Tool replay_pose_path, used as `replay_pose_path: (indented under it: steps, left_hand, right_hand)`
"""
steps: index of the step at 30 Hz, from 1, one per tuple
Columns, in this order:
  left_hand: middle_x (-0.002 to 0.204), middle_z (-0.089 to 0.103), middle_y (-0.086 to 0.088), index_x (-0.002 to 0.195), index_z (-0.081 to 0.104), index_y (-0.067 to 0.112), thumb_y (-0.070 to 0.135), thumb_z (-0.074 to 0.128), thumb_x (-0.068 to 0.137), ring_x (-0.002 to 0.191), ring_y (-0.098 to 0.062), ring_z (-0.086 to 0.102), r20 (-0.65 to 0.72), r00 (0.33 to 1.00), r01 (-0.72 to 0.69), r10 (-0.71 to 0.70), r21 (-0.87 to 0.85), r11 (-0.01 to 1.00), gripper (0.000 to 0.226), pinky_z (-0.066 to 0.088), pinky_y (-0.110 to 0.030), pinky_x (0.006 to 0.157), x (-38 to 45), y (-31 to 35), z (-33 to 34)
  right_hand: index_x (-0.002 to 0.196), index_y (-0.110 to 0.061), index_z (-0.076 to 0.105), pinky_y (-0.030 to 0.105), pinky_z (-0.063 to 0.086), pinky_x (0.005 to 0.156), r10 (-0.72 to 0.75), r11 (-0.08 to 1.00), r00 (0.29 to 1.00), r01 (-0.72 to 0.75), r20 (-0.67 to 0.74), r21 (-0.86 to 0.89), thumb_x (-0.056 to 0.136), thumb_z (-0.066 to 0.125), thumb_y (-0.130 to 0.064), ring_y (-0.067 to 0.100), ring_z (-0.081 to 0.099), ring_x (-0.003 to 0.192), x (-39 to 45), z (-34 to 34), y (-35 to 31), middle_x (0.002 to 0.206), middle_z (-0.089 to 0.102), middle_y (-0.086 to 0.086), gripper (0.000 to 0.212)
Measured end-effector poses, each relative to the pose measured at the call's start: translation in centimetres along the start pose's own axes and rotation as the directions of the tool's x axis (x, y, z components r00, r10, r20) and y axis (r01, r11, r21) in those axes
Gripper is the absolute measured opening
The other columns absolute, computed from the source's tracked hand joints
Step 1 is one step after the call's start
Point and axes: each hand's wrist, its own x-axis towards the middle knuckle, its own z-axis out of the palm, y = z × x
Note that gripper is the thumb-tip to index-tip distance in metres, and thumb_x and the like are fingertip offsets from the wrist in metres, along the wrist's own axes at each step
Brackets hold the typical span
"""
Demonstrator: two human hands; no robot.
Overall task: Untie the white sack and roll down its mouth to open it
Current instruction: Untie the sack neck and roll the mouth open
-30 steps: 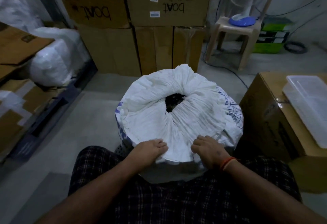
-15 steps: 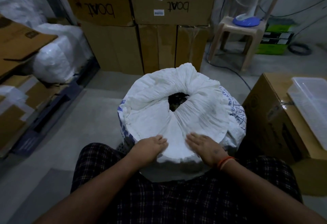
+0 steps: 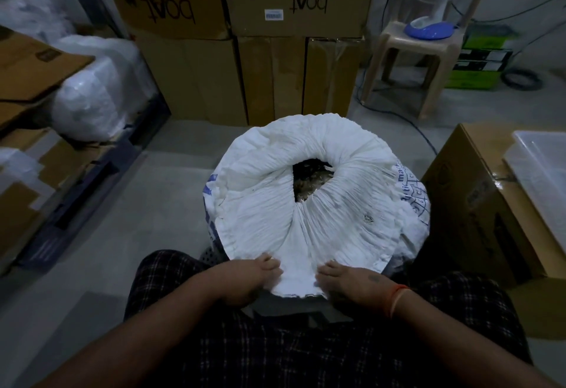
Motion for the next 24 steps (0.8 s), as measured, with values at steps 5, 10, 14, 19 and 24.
replay_pose_path:
  steps: [5,10,14,19,24]
  left_hand:
    - [0.165,0.04,0.012,0.158,0.049,0.027,0.032,0.07,0.099,0.157,-0.001,0.028,-0.539,0.827,-0.141,-0.158,-0.471,0.871,0.063,0.02,-0.015,0.128,0.8,-0.2,-5.3]
    - [0.163,0.051,0.009,0.136,0.067,0.043,0.046,0.072,0.093,0.162,-0.015,0.029,-0.631,0.597,-0.21,-0.496,-0.719,0.662,0.043,0.026,-0.043,0.131,5.3,-5.1,-11.4]
    - [0.17,0.04,0.001,0.128,0.067,0.05,0.049,0.072,0.091,0.163,-0.021,0.022,-0.573,0.593,-0.129,-0.565,-0.761,0.636,0.037,0.026,-0.053,0.13,8.9,-9.6,-15.5]
    - [0.161,0.045,-0.009,0.112,0.073,0.061,0.058,0.078,0.073,0.158,-0.029,0.027,-0.418,0.662,0.035,-0.622,-0.812,0.583,0.04,0.037,-0.05,0.122,13.0,-16.5,-16.7]
    - [0.159,0.049,0.007,0.128,0.073,0.047,0.05,0.091,0.076,0.148,-0.018,0.043,-0.249,0.864,0.006,-0.437,-0.864,0.503,0.056,0.037,-0.042,0.126,14.0,-18.8,-17.1]
  right_hand:
    - [0.135,-0.02,0.065,0.02,0.036,0.117,0.072,0.951,0.828,0.111,-0.556,0.288,0.096,0.06,-0.05,0.006,0.051,0.14,-0.4,-5.9,1.4,0.142,0.064,-0.004,0.05]
    - [0.122,-0.021,0.075,0.022,0.049,0.106,0.26,0.811,0.754,0.168,-0.603,0.561,0.095,0.071,-0.018,0.004,0.06,0.126,2.2,-12.8,7.8,0.133,0.068,-0.008,0.027]
    - [0.118,-0.025,0.076,0.032,0.046,0.112,0.366,0.735,0.744,0.138,-0.559,0.664,0.093,0.073,-0.014,0.007,0.054,0.134,4.5,-18.0,14.0,0.138,0.064,-0.003,0.028]
    - [0.111,-0.032,0.079,0.041,0.04,0.114,0.414,0.781,0.772,-0.028,-0.483,0.624,0.089,0.078,-0.022,0.019,0.039,0.145,8.2,-20.6,21.3,0.133,0.058,-0.001,0.024]
    - [0.117,-0.04,0.076,0.031,0.019,0.121,0.446,0.764,0.857,-0.214,-0.258,0.609,0.079,0.087,-0.03,0.025,0.019,0.156,9.9,-20.9,25.5,0.16,0.032,0.013,0.041]
